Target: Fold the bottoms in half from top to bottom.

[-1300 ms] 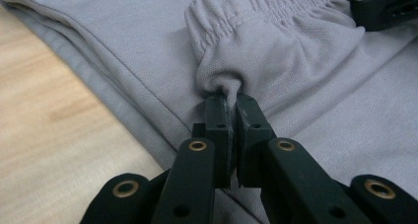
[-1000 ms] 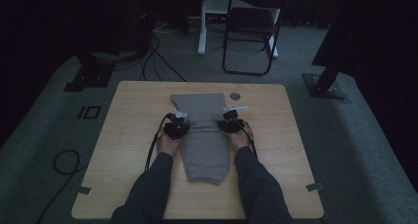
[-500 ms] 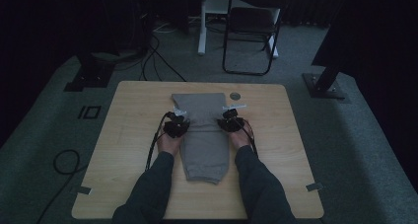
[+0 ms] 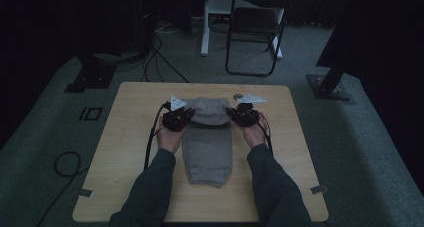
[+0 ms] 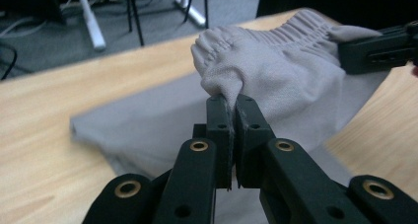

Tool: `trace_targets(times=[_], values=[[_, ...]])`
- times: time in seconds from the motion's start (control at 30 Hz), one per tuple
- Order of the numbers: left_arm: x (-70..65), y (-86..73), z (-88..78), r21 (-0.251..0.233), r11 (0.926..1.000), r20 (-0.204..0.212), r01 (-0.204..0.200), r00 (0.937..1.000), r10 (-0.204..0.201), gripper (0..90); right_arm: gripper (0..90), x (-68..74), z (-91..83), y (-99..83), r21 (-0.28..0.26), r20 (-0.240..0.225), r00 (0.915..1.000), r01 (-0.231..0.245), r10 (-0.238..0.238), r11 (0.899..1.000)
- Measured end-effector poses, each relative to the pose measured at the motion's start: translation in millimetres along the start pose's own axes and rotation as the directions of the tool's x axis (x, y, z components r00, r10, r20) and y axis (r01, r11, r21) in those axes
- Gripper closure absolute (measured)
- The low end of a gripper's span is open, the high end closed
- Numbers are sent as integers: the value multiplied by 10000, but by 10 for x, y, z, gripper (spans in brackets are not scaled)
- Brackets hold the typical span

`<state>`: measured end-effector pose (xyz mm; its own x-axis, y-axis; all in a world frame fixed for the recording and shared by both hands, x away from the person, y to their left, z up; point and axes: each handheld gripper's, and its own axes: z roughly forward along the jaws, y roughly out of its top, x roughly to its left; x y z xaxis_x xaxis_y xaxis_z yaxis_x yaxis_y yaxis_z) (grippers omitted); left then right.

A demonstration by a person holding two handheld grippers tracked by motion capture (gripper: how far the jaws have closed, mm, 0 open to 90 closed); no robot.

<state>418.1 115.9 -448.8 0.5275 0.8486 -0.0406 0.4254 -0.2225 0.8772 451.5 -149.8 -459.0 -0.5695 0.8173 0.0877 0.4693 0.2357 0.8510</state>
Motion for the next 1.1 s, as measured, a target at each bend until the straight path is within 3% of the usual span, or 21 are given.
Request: trace_targets(times=[0.13,0.3,0.33,0.37,0.4,0.47,0.57,0.67,0.7,0.8,0.83,0.9,0.97,1.03,1.1], values=[[-47,-39,-154,77,9995,245,-310,9992,308,864,872,72,-189,-15,-107,-332,9992,221,-224,9997],[-59,-350,-220,788,9956,658,-503,9968,451,860,870,237,-283,-310,410,-755,9953,646,-614,9971],[-59,-350,-220,788,9956,658,-503,9968,451,859,870,237,-283,-310,410,-755,9953,646,-614,9971],[-63,-524,-212,1168,9922,891,-447,9954,343,859,870,274,-272,-388,600,-804,9939,800,-751,9950],[-69,-613,-203,1347,9899,932,-445,9951,320,857,868,339,-237,-550,1003,-900,9915,1032,-943,9896],[-79,-790,-170,1679,9853,1166,-322,9931,126,854,868,382,-192,-705,1393,-1018,9898,1137,-999,9837],[-120,-1011,-99,2372,9704,1224,-459,9923,171,845,865,411,-119,-903,1987,-1099,9892,1172,-967,9730],[-124,-1163,-53,2665,9632,1214,-361,9926,36,841,862,416,-62,-1050,2388,-1143,9897,1118,-864,9646],[-112,-1180,-59,2566,9662,1263,-237,9919,-92,836,860,416,-48,-1088,2455,-1153,9897,1112,-849,9630],[-93,-1131,-90,2677,9631,1309,-263,9914,-93,748,784,394,-73,-1104,2410,-1203,9908,890,-613,9664],[-83,-1108,-116,2610,9647,1355,-340,9908,-18,722,720,385,-81,-1097,2444,-1238,9903,917,-628,9653],[-49,-1051,-175,2262,9740,1366,-126,9904,-189,700,642,369,-120,-1073,2362,-1389,9881,981,-663,9667],[1,-978,-213,1985,9801,1315,65,9908,-332,688,596,351,-189,-1023,1985,-1587,9854,934,-620,9756],[54,-896,-208,1914,9813,1208,192,9917,-429,679,569,312,-253,-946,1522,-1640,9850,786,-533,9852],[88,-825,-166,1859,9822,1100,284,9927,-495,680,603,251,-273,-865,1245,-1523,9880,459,-266,9912]])
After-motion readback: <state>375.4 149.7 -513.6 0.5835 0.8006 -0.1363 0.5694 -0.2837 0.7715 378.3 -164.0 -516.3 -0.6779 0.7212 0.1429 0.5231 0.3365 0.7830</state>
